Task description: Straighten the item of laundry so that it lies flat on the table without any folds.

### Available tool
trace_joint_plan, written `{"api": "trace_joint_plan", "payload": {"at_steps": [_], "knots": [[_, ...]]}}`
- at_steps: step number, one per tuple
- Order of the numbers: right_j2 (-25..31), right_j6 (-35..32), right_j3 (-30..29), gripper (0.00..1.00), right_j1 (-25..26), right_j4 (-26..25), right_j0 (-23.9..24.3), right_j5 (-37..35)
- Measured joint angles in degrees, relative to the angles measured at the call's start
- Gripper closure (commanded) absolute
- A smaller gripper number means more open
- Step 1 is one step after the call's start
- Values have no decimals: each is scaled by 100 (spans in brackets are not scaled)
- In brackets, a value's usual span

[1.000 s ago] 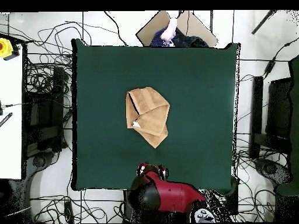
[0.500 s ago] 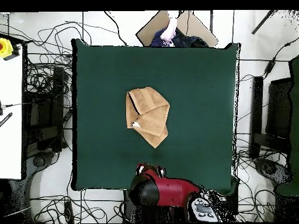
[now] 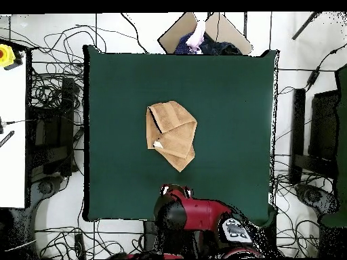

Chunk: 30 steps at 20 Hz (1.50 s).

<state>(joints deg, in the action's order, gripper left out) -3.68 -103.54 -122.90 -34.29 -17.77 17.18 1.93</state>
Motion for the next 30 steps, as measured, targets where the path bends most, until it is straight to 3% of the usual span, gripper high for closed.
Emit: {"api": "trace_joint_plan", "payload": {"at_steps": [30], "knots": [[9,0,502,0,560,-26,60,0]]}}
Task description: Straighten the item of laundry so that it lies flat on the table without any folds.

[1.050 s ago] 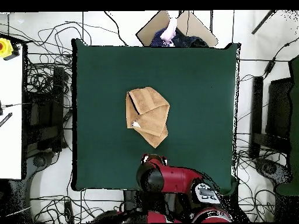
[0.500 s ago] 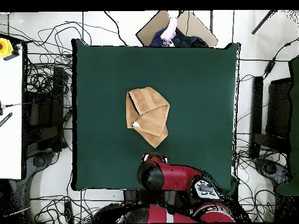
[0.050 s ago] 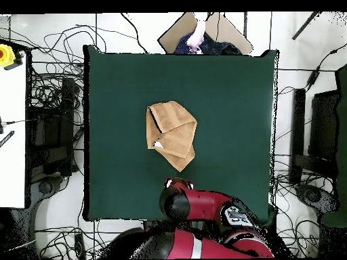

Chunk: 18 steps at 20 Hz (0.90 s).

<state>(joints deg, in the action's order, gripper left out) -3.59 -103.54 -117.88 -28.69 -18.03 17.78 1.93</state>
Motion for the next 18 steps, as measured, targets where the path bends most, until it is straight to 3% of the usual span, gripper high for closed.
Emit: {"api": "trace_joint_plan", "payload": {"at_steps": [18], "knots": [[0,0,474,0,353,0,-62,0]]}}
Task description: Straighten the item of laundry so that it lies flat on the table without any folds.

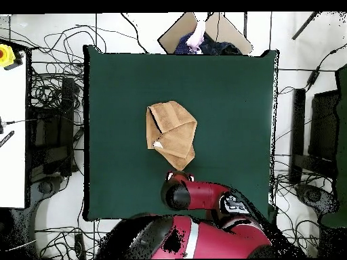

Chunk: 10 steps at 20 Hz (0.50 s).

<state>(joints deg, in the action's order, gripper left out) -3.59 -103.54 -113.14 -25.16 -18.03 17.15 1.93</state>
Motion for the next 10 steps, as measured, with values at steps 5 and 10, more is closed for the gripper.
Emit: {"api": "trace_joint_plan", "payload": {"at_steps": [5,10], "knots": [[-1,0,113,0,30,1,-74,-1],[-52,0,254,0,141,11,-183,-6]]}}
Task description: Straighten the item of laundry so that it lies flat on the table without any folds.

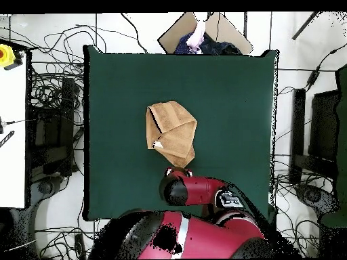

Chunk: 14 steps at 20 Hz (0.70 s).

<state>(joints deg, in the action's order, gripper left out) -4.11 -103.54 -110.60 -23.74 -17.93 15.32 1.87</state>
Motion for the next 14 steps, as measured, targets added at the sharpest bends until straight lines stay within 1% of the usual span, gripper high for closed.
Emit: {"api": "trace_joint_plan", "payload": {"at_steps": [14], "knots": [[-105,0,57,0,21,-1,-153,-4]]}}
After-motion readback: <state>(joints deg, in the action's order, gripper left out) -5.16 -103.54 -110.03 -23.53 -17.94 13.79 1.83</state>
